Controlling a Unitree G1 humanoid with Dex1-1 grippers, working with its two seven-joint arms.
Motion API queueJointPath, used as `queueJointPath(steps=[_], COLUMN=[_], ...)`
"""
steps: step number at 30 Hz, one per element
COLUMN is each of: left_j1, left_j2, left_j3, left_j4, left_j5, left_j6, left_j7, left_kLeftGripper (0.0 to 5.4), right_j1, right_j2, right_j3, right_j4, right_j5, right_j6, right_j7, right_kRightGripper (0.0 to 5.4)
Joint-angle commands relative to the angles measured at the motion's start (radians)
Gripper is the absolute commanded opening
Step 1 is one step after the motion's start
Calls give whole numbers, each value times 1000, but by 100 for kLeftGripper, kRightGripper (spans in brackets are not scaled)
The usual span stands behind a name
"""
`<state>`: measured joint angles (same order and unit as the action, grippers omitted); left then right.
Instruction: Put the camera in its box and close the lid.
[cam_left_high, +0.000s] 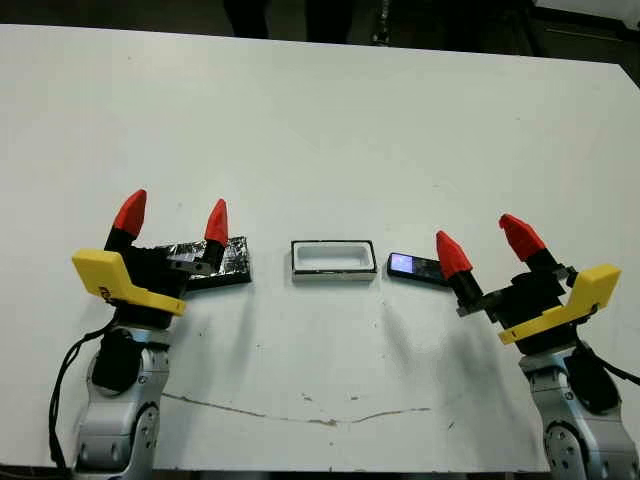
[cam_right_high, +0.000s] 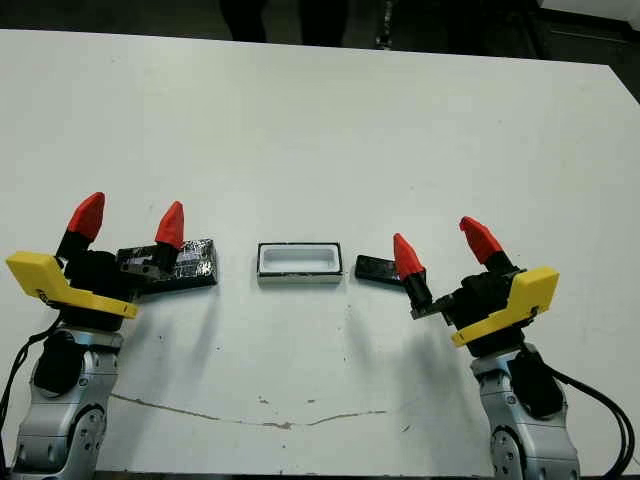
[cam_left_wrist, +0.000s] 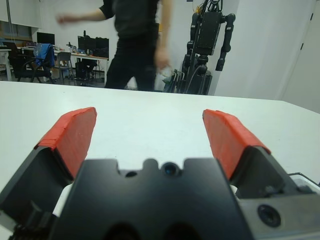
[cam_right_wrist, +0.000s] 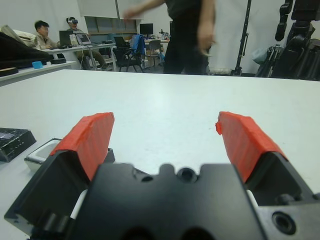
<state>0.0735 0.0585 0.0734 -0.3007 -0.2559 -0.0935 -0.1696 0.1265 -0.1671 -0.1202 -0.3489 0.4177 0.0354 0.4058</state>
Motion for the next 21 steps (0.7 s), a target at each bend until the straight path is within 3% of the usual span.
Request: queueJointPath(steps=[1, 14, 21], left_j1=[10, 10, 9], left_j2=[2, -5, -4], left_j3=[0, -6, -1], left_j4=[-5, -1, 1], left_j5=[4, 20, 9], left_j6=[16, 10, 12], left_j7=[3, 7, 2], left_kLeftGripper=[540, 540, 540], right_j1=[4, -5, -152], right_j2=[-7, -25, -220], right_j3=[-6, -21, -59], right_j4=[9, 16, 77], right_j5=[0, 24, 43], right_j6=[-14, -1, 60], right_j7=[6, 25, 181], right_kRightGripper=[538, 538, 538])
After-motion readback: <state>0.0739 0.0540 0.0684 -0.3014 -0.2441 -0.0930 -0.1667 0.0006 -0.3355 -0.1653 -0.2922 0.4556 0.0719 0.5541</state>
